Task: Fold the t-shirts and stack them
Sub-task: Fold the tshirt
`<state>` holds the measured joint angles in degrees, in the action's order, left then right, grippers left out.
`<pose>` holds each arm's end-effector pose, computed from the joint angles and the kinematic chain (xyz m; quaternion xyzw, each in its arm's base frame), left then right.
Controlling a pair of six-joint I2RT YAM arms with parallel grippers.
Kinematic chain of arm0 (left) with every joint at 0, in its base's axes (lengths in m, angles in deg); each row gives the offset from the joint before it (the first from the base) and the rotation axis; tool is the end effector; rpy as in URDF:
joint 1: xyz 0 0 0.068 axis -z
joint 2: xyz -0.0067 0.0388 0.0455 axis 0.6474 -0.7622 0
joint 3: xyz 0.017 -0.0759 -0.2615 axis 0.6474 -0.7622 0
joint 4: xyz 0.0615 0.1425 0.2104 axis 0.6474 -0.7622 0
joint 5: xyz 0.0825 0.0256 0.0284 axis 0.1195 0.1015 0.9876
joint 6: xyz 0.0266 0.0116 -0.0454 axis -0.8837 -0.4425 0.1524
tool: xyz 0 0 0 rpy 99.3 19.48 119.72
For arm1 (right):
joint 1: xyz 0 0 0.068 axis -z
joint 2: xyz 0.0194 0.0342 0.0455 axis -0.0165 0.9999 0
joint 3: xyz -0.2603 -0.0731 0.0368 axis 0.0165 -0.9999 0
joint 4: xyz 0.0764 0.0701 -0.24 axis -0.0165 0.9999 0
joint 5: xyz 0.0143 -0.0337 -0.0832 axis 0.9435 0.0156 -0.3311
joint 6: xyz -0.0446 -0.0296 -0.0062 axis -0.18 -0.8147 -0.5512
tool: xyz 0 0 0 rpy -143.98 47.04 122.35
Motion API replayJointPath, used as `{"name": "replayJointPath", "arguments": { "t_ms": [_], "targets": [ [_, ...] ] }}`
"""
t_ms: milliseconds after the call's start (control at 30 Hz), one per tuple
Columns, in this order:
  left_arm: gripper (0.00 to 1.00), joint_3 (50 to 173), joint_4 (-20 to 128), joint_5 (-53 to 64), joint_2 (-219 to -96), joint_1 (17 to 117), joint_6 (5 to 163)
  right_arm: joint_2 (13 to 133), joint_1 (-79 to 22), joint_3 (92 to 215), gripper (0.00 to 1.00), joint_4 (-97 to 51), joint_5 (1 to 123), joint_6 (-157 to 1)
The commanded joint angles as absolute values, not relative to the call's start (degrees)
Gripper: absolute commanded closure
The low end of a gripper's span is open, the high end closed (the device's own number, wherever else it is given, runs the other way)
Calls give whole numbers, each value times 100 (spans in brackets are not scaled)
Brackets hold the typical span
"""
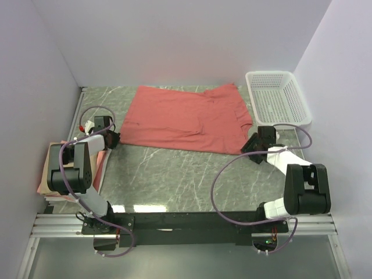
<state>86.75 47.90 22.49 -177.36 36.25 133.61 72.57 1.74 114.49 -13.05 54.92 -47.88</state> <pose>0.3194 0.0283 0.1494 -0.5295 0.7794 -0.0917 0.3222 0.2586 -0.0032 0.1582 0.3051 0.9018 0.0998 0.2893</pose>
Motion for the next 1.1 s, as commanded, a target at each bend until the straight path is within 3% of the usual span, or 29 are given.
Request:
{"name": "replayJointPath", "arguments": {
  "t_ms": [0,33,67,100,133,200,233,567,1067],
  "targets": [
    [99,8901,4783,2158,-17774,3604,13385,7575,235,11855,41,-1459,5215,-4741],
    [99,8919,4765,2149,-17766,3595,13377,7602,235,11899,45,-1442,5215,-4750],
    [99,8936,4722,2149,-17748,3604,13377,7620,235,11978,62,-1415,5154,-4759],
    [99,8954,4686,2158,-17739,3604,13377,7620,244,12031,69,-1372,5136,-4759],
    [99,8971,4660,2167,-17670,3604,13368,7594,261,12075,84,-1319,5127,-4776],
    [99,9024,4520,2193,-17556,3604,13377,7506,261,12189,98,-1117,5101,-4811],
    [99,9068,4458,2219,-17520,3595,13377,7331,261,12207,100,-1055,5066,-4820],
    [99,8990,3342,2562,-16571,3604,13517,5872,577,11909,100,-221,5408,-4821],
    [99,7540,2331,2729,-14234,3604,13781,3464,859,11250,100,1615,5751,-4425]
  ]
}}
